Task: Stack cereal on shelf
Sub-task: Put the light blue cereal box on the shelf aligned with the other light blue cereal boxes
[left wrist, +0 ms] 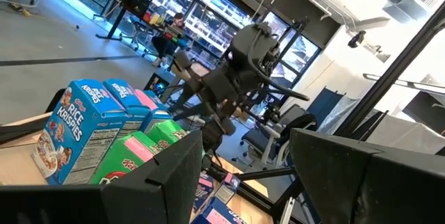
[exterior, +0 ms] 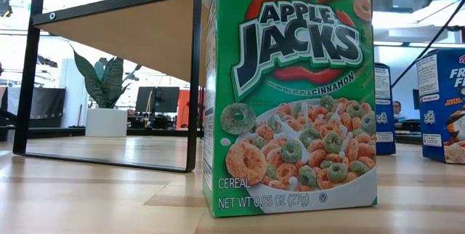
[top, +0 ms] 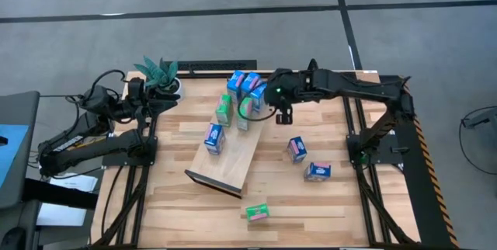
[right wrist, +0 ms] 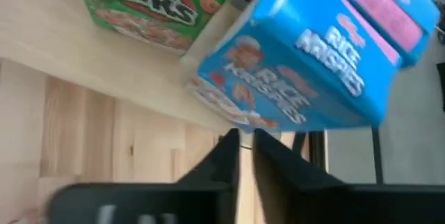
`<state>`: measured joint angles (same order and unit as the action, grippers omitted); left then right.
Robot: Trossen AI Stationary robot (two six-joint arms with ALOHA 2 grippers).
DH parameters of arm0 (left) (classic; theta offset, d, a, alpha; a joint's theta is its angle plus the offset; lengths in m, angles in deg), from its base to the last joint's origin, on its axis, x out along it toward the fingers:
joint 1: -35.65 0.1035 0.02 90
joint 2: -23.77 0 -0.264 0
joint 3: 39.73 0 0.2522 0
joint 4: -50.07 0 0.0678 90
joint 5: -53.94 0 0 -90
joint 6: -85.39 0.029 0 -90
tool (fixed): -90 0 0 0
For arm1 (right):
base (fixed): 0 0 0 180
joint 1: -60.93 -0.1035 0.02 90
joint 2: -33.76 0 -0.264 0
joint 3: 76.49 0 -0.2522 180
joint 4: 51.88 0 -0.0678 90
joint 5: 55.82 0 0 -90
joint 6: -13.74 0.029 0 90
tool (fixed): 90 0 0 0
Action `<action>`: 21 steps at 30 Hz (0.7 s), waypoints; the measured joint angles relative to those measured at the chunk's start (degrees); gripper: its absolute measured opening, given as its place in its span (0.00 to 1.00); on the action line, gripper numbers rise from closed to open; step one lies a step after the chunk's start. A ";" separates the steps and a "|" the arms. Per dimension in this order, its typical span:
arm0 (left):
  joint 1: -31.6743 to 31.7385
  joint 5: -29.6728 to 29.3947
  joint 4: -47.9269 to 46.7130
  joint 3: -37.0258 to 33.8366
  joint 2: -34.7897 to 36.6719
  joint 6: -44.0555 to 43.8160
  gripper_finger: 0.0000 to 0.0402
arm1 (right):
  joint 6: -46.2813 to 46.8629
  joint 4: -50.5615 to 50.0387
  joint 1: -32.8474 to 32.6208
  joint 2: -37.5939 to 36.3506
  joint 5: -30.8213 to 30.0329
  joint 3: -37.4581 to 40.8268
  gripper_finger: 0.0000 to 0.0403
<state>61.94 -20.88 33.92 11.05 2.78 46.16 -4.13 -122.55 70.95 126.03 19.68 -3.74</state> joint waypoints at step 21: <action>-0.02 -1.16 -1.25 0.00 0.00 0.03 0.51 | -0.74 5.55 5.03 -1.51 -0.60 2.69 0.10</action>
<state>61.92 -22.04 32.67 11.05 2.78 46.19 -4.86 -116.99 75.98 124.52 19.08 -1.05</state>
